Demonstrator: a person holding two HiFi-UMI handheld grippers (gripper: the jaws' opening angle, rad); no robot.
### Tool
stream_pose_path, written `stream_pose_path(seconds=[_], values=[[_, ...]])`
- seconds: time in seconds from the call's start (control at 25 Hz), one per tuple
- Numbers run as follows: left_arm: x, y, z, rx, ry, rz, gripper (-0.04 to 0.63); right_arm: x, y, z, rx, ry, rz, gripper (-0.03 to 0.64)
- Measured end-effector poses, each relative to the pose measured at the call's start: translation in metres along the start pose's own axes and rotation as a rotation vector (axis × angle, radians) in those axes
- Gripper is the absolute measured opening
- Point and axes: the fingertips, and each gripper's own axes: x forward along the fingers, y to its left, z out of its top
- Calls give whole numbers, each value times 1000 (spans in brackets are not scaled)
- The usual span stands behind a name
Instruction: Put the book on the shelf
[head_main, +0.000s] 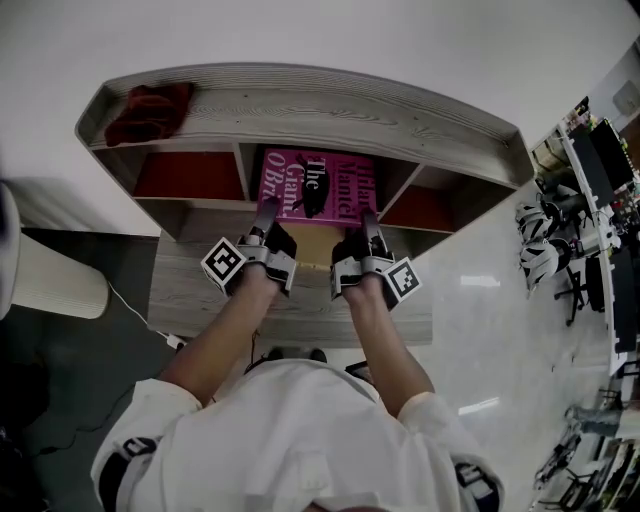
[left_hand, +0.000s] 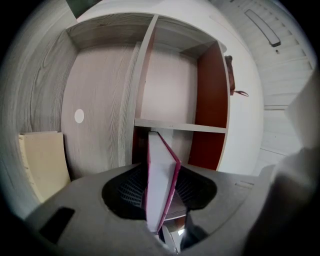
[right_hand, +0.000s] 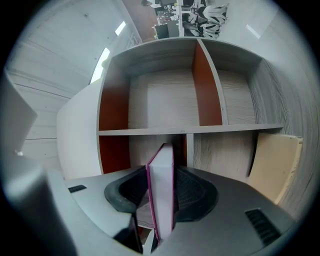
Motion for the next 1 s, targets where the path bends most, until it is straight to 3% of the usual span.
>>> stream_pose_path(seconds=[0.4,0.84,1.0], values=[[-8,-11,-5,-2,17,59,155,-10,11,-3,15,1,-51,150],[3,18,3,-36,30,72,160,5,-10,0,5,-18,-78,152],[6,10,-1,-92,59,21,229,5,-10,6,-7,-66,-73,152]])
